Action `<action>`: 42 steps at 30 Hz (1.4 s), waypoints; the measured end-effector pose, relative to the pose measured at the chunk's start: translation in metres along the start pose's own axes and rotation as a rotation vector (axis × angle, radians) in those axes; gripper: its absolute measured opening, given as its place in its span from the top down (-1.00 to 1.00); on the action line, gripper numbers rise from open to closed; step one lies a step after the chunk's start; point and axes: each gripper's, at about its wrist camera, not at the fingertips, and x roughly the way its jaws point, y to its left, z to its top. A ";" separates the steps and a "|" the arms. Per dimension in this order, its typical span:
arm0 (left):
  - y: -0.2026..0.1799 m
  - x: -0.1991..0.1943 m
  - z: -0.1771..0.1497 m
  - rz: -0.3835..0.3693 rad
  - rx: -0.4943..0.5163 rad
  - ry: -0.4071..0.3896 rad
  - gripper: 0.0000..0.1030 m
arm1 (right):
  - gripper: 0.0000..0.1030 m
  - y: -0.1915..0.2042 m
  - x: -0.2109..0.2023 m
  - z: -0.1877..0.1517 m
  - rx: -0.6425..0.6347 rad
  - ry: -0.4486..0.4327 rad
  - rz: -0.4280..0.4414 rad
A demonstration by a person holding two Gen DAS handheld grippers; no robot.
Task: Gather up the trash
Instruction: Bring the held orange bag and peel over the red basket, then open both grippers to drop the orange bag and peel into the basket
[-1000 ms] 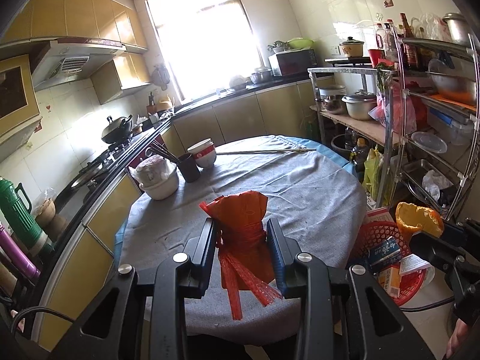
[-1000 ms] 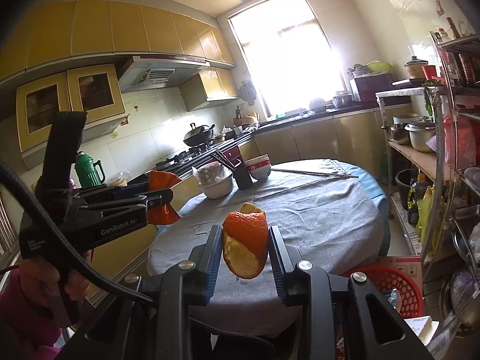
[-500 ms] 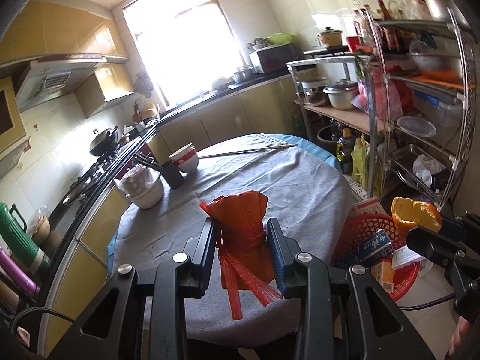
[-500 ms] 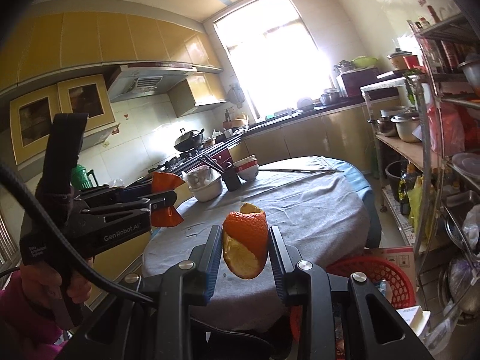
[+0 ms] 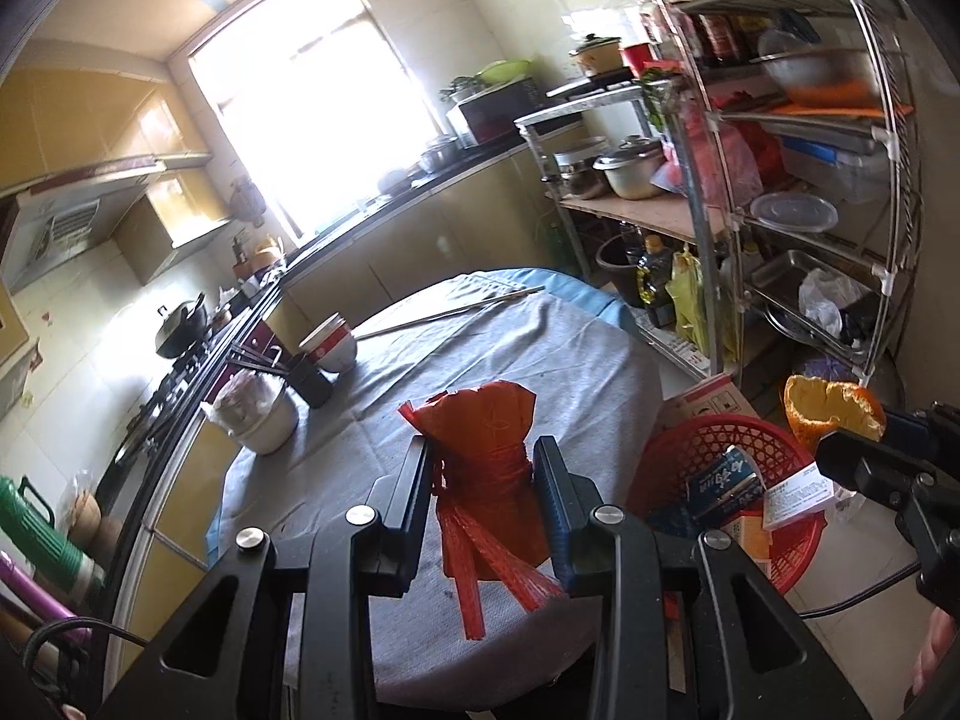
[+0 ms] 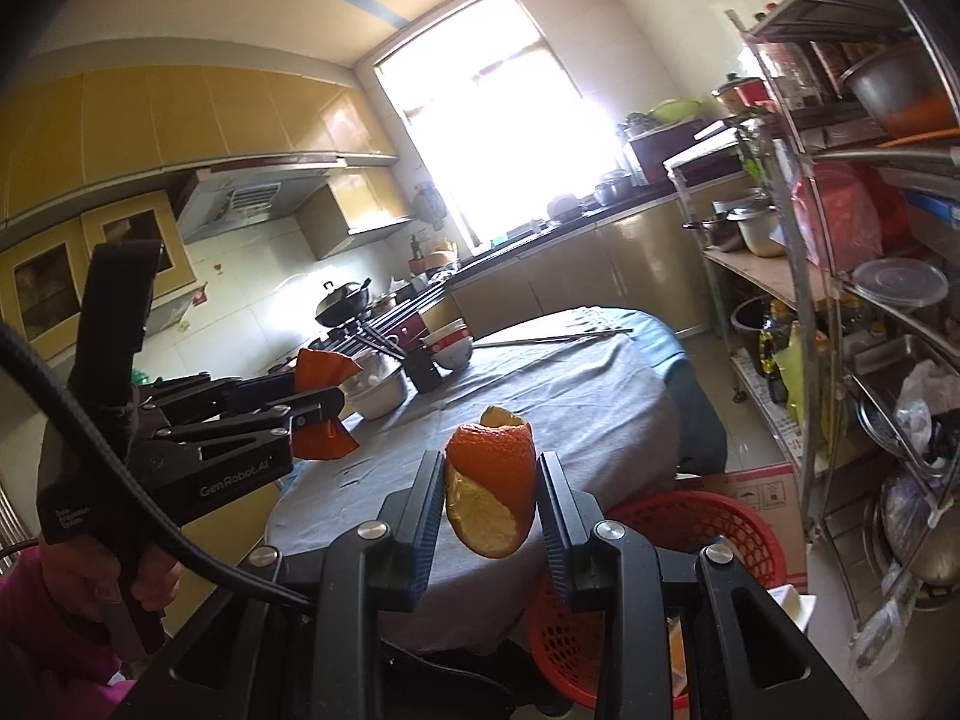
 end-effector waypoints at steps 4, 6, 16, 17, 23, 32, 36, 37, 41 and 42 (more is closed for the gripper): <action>-0.015 0.002 0.004 -0.007 0.037 -0.005 0.31 | 0.36 -0.013 -0.006 -0.002 0.025 -0.006 -0.015; -0.021 0.003 0.006 -0.010 0.052 -0.006 0.31 | 0.36 -0.016 -0.009 -0.003 0.032 -0.007 -0.019; -0.042 0.006 0.015 -0.029 0.095 -0.022 0.31 | 0.36 -0.030 -0.017 -0.007 0.062 -0.016 -0.049; -0.044 0.006 0.016 -0.030 0.099 -0.024 0.31 | 0.36 -0.032 -0.018 -0.007 0.064 -0.017 -0.053; -0.059 0.012 0.020 -0.049 0.124 -0.030 0.31 | 0.36 -0.042 -0.022 -0.009 0.081 -0.010 -0.072; -0.070 0.032 0.023 -0.092 0.109 0.004 0.31 | 0.36 -0.056 -0.013 -0.016 0.113 0.028 -0.102; -0.074 0.041 0.023 -0.108 0.102 0.016 0.31 | 0.36 -0.060 -0.006 -0.019 0.119 0.044 -0.110; -0.075 0.043 0.023 -0.115 0.101 0.019 0.31 | 0.36 -0.062 -0.003 -0.019 0.123 0.050 -0.115; -0.076 0.054 0.024 -0.166 0.084 0.042 0.31 | 0.36 -0.075 0.011 -0.023 0.170 0.081 -0.110; -0.075 0.056 0.024 -0.181 0.072 0.052 0.31 | 0.36 -0.078 0.014 -0.025 0.182 0.089 -0.109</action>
